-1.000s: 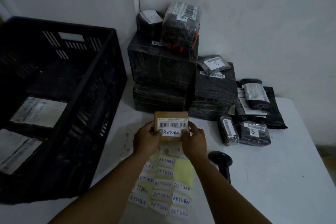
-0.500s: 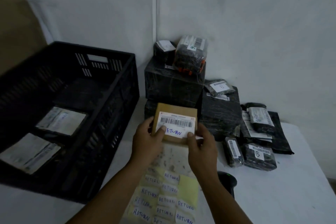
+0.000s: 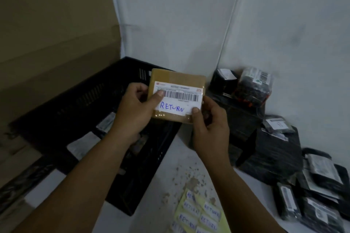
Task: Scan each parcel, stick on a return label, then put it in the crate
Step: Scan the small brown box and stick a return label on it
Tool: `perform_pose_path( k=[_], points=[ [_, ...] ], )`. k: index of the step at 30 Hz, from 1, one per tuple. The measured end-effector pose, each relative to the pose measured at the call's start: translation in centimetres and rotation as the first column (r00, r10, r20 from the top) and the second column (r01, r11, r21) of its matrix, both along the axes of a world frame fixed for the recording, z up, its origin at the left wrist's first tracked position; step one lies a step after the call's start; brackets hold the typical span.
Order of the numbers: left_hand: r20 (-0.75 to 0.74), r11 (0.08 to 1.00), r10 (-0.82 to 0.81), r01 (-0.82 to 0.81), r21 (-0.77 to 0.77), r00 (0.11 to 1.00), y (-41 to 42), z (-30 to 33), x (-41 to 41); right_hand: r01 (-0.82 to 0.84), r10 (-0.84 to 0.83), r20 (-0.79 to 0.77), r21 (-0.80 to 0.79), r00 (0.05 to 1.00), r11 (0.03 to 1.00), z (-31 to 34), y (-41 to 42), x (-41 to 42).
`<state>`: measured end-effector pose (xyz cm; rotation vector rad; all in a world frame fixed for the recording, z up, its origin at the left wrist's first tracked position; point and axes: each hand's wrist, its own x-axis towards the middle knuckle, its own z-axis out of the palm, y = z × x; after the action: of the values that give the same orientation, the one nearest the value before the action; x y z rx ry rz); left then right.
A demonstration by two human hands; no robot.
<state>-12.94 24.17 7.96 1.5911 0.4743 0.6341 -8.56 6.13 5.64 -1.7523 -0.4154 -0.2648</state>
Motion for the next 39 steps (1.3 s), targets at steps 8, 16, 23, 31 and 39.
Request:
perform_pose_path(
  k=[8,16,23,31,39],
  points=[
    [-0.059,0.982,0.156,-0.161,-0.102,0.986,11.5,-1.5,-1.4,-0.085,0.078,-0.141,-0.044,0.987,0.995,-1.9,8.5,2.5],
    [-0.559,1.0,0.003,-0.006,-0.004,0.829,17.3,-7.7,1.2,0.056,-0.076,-0.047,-0.334,0.996,0.941,-5.2,11.4,3.9],
    [-0.752,0.968,-0.236,0.218,-0.125,0.615,16.2,-11.8,4.9,0.102,-0.121,-0.042,-0.319,0.992,0.942,-6.0,12.2,4.0],
    [-0.812,0.928,-0.227,0.372,-0.012,0.538,13.4,-15.4,6.8,0.122,-0.14,-0.037,-0.306,0.99,0.944,-6.5,12.1,4.3],
    [-0.839,0.869,-0.176,0.482,0.114,0.516,13.8,-15.1,6.9,0.112,-0.132,-0.056,-0.267,0.99,0.957,-7.2,12.0,4.8]
  ],
)
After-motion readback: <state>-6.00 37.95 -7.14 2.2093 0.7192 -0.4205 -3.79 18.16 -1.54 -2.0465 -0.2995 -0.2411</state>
